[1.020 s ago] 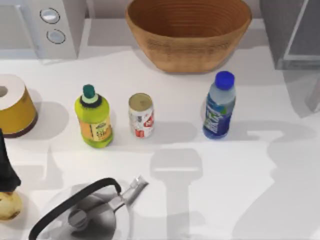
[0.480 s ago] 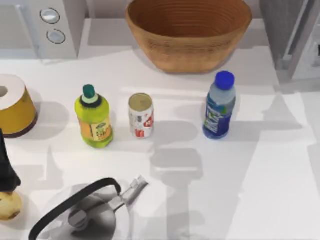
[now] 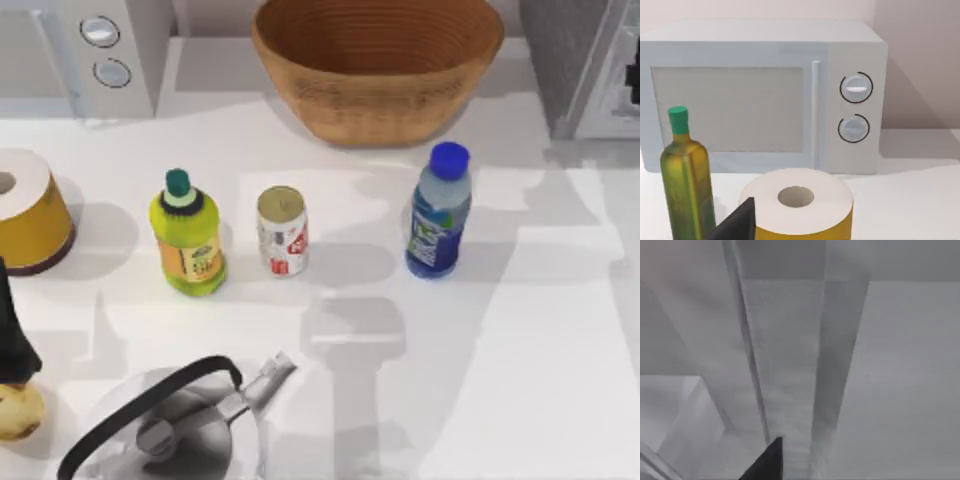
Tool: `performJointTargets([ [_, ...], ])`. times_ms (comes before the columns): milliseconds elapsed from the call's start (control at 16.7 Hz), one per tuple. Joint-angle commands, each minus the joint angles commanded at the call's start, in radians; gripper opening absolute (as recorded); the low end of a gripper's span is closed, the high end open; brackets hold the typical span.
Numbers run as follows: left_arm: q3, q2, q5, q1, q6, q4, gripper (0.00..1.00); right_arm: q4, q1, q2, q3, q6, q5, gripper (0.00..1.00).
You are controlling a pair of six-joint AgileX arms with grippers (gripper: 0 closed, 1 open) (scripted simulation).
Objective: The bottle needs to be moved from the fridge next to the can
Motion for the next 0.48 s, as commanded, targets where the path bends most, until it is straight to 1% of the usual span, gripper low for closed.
performJointTargets([
  [240, 0.000, 0.000, 0.000, 0.000, 0.000, 0.000, 1.00, -0.038, 0.002, 0.147, 0.208, 0.001, 0.003, 1.00],
  [360, 0.000, 0.000, 0.000, 0.000, 0.000, 0.000, 1.00, -0.050, 0.002, 0.193, 0.267, 0.002, 0.005, 1.00],
  [480, 0.000, 0.000, 0.000, 0.000, 0.000, 0.000, 1.00, -0.054, 0.002, 0.208, 0.283, 0.002, 0.005, 1.00],
])
